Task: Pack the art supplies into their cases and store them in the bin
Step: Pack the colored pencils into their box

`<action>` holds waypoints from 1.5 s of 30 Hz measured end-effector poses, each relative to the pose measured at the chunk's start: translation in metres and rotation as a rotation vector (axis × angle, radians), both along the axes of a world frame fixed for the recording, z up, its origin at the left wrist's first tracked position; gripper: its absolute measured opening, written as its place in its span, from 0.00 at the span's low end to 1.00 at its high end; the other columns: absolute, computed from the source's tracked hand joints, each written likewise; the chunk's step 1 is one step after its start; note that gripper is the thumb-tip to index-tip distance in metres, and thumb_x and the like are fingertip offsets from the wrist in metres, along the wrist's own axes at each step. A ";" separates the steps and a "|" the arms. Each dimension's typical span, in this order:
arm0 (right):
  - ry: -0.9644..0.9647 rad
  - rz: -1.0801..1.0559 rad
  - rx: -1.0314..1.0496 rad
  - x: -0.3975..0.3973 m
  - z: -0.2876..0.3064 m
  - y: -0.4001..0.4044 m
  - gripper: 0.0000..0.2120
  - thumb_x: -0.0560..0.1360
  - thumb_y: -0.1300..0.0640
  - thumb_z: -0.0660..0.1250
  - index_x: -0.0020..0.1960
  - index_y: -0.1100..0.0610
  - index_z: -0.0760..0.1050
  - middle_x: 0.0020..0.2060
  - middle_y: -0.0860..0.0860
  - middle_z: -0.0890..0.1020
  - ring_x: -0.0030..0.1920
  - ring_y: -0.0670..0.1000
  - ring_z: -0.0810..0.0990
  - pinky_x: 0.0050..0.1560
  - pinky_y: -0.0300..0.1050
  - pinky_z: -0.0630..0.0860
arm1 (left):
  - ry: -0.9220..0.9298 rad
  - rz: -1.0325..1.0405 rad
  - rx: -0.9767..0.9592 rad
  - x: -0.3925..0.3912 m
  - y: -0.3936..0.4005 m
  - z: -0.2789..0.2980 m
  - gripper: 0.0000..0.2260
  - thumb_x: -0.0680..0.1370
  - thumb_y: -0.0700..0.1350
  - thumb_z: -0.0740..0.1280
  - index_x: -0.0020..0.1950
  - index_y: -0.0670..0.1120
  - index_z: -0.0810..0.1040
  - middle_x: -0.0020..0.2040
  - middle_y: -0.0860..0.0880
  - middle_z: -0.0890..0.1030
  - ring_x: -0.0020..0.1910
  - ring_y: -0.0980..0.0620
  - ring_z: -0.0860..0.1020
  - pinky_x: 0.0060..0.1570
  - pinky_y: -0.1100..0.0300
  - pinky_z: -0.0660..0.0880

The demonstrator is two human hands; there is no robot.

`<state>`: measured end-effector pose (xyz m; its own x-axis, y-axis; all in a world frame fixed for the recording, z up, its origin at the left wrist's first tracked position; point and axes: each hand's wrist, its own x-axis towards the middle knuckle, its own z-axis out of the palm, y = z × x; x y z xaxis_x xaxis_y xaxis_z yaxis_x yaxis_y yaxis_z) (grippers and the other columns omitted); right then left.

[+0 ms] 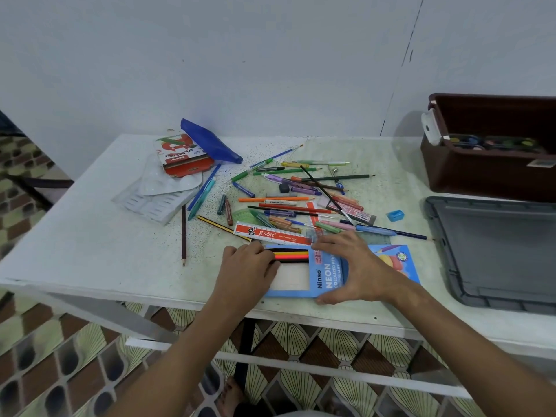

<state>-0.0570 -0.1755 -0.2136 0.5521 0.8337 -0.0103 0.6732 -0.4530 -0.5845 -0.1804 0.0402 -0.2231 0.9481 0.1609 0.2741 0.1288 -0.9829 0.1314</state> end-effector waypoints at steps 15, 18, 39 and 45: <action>-0.054 -0.262 0.238 0.038 0.024 0.012 0.13 0.73 0.57 0.71 0.57 0.55 0.81 0.51 0.44 0.80 0.53 0.42 0.74 0.56 0.38 0.69 | 0.077 0.018 -0.286 0.062 0.053 0.041 0.14 0.79 0.44 0.65 0.64 0.47 0.76 0.58 0.48 0.75 0.54 0.53 0.72 0.53 0.61 0.69; -0.058 -0.358 0.235 0.067 0.027 0.017 0.10 0.74 0.62 0.69 0.55 0.57 0.82 0.49 0.48 0.81 0.49 0.45 0.76 0.50 0.29 0.68 | 0.254 -0.034 -0.241 0.091 0.065 0.047 0.17 0.80 0.43 0.63 0.68 0.48 0.73 0.63 0.48 0.73 0.59 0.50 0.73 0.58 0.58 0.70; -0.154 -0.328 -0.174 0.154 0.029 0.060 0.20 0.75 0.52 0.69 0.65 0.55 0.75 0.58 0.55 0.78 0.59 0.56 0.74 0.60 0.51 0.71 | 0.503 -0.154 -0.224 0.130 0.087 0.047 0.10 0.76 0.44 0.70 0.57 0.50 0.79 0.50 0.52 0.77 0.48 0.53 0.75 0.50 0.57 0.74; -0.122 -0.316 -0.225 0.156 0.030 0.062 0.12 0.75 0.51 0.69 0.56 0.55 0.80 0.54 0.52 0.77 0.53 0.54 0.74 0.57 0.51 0.73 | 0.493 -0.108 -0.310 0.131 0.087 0.043 0.13 0.75 0.43 0.71 0.58 0.50 0.75 0.45 0.54 0.77 0.44 0.55 0.75 0.45 0.62 0.71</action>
